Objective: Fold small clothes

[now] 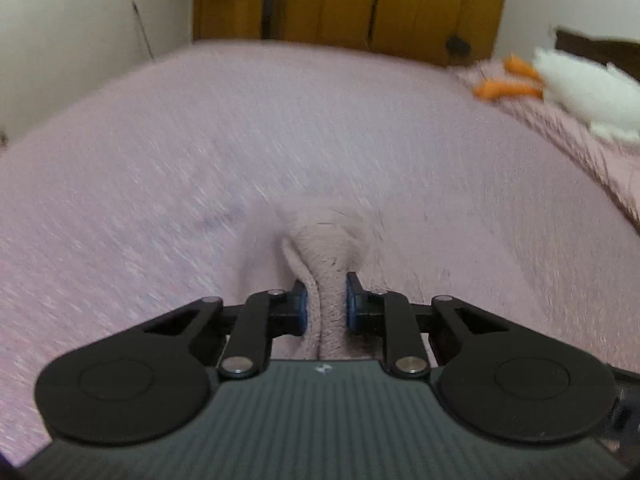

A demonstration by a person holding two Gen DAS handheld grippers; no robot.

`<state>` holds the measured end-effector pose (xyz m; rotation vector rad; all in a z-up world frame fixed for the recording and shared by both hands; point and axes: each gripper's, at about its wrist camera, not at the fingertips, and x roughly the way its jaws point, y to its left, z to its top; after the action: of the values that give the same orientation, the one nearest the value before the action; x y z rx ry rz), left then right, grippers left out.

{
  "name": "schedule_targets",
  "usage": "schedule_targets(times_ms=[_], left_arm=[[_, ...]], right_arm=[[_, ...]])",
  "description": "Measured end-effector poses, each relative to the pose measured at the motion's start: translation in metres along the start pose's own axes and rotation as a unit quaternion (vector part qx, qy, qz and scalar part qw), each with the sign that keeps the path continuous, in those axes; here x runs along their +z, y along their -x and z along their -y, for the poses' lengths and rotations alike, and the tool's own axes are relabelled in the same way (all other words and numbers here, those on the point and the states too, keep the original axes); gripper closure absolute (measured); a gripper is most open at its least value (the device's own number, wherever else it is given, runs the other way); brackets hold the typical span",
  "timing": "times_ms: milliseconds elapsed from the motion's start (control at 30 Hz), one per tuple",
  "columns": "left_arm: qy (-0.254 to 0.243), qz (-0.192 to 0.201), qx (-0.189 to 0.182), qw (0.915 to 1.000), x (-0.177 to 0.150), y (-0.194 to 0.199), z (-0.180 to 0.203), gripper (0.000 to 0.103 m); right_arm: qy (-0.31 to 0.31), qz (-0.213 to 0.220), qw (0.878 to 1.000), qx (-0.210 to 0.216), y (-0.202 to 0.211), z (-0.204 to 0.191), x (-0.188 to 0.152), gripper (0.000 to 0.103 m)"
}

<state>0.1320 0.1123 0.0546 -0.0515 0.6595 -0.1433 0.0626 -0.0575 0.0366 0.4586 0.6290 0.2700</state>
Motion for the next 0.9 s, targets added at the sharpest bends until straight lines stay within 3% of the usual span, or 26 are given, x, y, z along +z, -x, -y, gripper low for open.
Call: schedule_targets(times_ms=[67,167,300,500,567,633,767,900], left_arm=[[0.008,-0.008,0.015,0.9998,0.000,-0.001,-0.016,0.082],[0.029,-0.058,0.023,0.9976,-0.015,-0.019,-0.042,0.081],[0.066,-0.047,-0.001,0.9967,-0.029,-0.012,-0.056,0.072],[0.098,-0.062,-0.014,0.9932,-0.029,0.000,-0.067,0.046],[0.106,-0.075,0.008,0.9915,-0.030,0.004,-0.069,0.026],[0.103,-0.089,0.035,0.9902,-0.029,0.003,-0.068,0.025],[0.131,-0.096,0.016,0.9866,-0.029,0.003,-0.074,0.025],[0.176,-0.112,-0.016,0.9777,-0.023,-0.015,-0.084,0.025]], right_arm=[[0.024,-0.006,1.000,0.002,-0.002,-0.010,-0.005,0.016],[0.053,0.000,0.998,-0.015,-0.005,-0.016,-0.012,0.016],[0.042,-0.006,0.999,-0.017,-0.008,-0.008,-0.010,0.016],[-0.023,-0.003,1.000,-0.007,-0.015,0.023,0.003,0.011],[-0.050,-0.015,0.999,-0.006,-0.019,0.034,0.007,0.010],[-0.077,-0.029,0.997,-0.002,-0.026,0.044,0.013,0.010],[-0.123,-0.057,0.990,0.027,-0.045,0.062,0.025,0.009],[-0.173,-0.088,0.980,0.042,-0.067,0.076,0.033,0.009]])
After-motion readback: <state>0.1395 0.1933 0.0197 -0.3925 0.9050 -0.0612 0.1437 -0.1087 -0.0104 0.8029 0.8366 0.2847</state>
